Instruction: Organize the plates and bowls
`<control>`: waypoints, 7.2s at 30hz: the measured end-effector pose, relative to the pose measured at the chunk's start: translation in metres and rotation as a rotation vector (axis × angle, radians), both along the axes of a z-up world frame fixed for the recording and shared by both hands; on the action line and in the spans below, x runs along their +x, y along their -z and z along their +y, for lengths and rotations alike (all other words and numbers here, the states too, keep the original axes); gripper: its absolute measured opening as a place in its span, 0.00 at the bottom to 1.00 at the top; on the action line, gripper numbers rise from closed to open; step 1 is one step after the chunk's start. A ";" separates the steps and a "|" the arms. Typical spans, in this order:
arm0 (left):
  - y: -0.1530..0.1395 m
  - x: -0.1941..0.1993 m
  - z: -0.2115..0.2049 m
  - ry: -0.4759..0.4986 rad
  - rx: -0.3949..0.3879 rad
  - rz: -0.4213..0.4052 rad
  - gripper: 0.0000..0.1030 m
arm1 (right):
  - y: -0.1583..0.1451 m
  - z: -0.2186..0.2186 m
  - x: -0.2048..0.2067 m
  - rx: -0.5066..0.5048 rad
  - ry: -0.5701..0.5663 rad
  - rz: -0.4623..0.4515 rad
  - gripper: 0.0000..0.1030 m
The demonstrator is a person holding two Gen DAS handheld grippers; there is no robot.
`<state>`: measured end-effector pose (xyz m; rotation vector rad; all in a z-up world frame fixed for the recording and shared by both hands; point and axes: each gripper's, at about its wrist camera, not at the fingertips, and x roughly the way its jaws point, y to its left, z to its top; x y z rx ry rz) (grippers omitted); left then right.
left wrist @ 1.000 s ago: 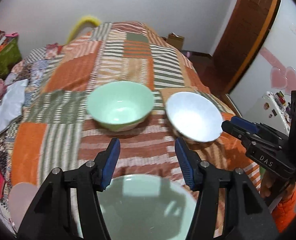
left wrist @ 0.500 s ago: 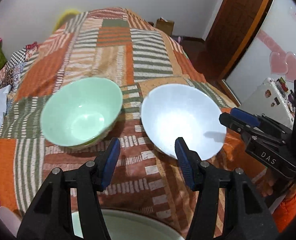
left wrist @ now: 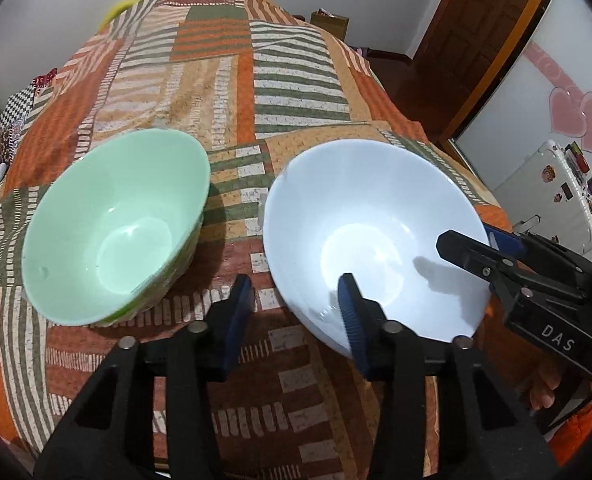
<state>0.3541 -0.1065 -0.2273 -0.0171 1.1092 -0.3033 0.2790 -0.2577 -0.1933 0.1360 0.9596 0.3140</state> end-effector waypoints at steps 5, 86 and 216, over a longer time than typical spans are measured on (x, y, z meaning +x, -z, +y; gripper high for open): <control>0.003 0.002 -0.003 0.008 -0.013 -0.001 0.28 | 0.005 0.004 0.003 -0.014 -0.017 0.025 0.22; -0.114 -0.265 0.257 -0.413 -0.010 -0.239 0.24 | -0.066 0.257 -0.143 0.025 -0.400 -0.163 0.21; -0.020 0.010 0.160 -0.216 0.068 -0.030 0.55 | 0.016 0.161 0.068 -0.111 -0.204 0.035 0.27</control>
